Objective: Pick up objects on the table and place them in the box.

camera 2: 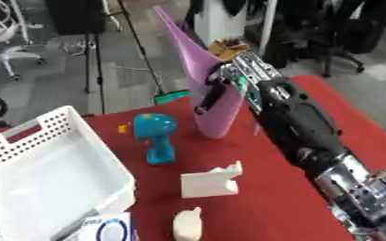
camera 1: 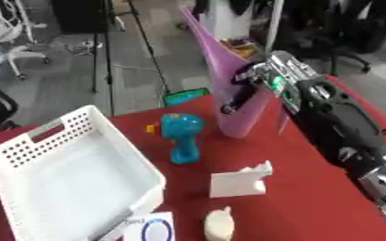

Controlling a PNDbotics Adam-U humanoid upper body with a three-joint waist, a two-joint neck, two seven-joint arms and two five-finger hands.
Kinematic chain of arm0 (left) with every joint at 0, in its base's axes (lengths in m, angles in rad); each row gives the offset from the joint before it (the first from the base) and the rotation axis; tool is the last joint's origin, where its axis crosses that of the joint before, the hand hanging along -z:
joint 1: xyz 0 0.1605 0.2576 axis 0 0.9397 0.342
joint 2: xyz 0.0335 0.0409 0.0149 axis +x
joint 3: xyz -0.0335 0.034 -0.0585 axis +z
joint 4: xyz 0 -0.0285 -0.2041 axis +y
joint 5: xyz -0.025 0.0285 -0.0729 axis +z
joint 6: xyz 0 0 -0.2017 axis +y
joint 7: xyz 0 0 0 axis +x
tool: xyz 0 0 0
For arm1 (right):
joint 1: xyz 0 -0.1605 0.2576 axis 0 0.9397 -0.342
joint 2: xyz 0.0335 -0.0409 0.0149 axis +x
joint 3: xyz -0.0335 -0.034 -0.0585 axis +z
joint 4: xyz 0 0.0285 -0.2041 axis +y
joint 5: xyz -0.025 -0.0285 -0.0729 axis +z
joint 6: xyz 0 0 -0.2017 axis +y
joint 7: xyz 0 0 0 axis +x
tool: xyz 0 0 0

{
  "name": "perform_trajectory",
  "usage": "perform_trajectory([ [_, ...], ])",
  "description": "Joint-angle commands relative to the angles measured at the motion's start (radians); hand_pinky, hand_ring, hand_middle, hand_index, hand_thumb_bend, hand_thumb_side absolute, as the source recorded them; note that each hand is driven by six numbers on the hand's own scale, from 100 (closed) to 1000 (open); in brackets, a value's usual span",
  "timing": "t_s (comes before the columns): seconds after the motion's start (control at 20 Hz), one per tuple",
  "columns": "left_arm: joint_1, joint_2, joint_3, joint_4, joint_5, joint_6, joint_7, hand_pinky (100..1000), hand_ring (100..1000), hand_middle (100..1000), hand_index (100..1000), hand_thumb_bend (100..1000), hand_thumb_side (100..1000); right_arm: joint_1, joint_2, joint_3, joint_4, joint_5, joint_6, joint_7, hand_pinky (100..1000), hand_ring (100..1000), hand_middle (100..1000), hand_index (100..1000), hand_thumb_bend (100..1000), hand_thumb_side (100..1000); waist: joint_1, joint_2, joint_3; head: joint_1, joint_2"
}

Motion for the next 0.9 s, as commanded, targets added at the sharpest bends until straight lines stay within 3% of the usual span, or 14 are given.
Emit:
perform_trajectory([
  [0.05, -0.015, 0.013, 0.004, -0.014, 0.003, 0.002, -0.001, 843, 894, 789, 834, 100, 1000, -0.012, -0.025, -0.001, -0.004, 0.039, -0.014, 0.001, 736, 756, 755, 846, 334, 554, -0.004, -0.015, 0.001, -0.002, -0.007],
  [0.4, -0.019, 0.013, 0.006, -0.014, 0.003, 0.004, -0.001, 839, 891, 786, 827, 100, 1000, -0.001, -0.031, 0.011, -0.027, 0.092, -0.038, -0.001, 587, 639, 643, 768, 246, 495, -0.006, -0.017, 0.001, -0.002, -0.006],
  [0.55, -0.02, 0.013, 0.006, -0.014, 0.004, 0.003, -0.001, 838, 889, 781, 822, 100, 1000, 0.005, -0.034, 0.018, -0.044, 0.111, -0.048, -0.012, 457, 566, 567, 717, 193, 481, -0.008, -0.017, 0.0, -0.001, -0.005],
  [0.8, -0.023, 0.013, 0.007, -0.014, 0.005, 0.002, 0.0, 838, 889, 778, 820, 100, 1000, 0.015, -0.039, 0.03, -0.063, 0.115, -0.06, -0.04, 387, 533, 533, 676, 160, 483, -0.011, -0.017, -0.001, 0.001, -0.005],
  [0.85, -0.024, 0.013, 0.007, -0.014, 0.005, 0.001, 0.0, 837, 888, 776, 819, 100, 1000, 0.017, -0.04, 0.033, -0.066, 0.115, -0.062, -0.042, 325, 506, 502, 629, 128, 479, -0.012, -0.018, -0.001, 0.001, -0.005],
  [0.9, -0.025, 0.013, 0.008, -0.014, 0.005, 0.001, 0.0, 837, 888, 776, 818, 100, 1000, 0.02, -0.041, 0.037, -0.07, 0.114, -0.064, -0.045, 320, 503, 499, 625, 125, 479, -0.012, -0.018, -0.001, 0.0, -0.005],
])
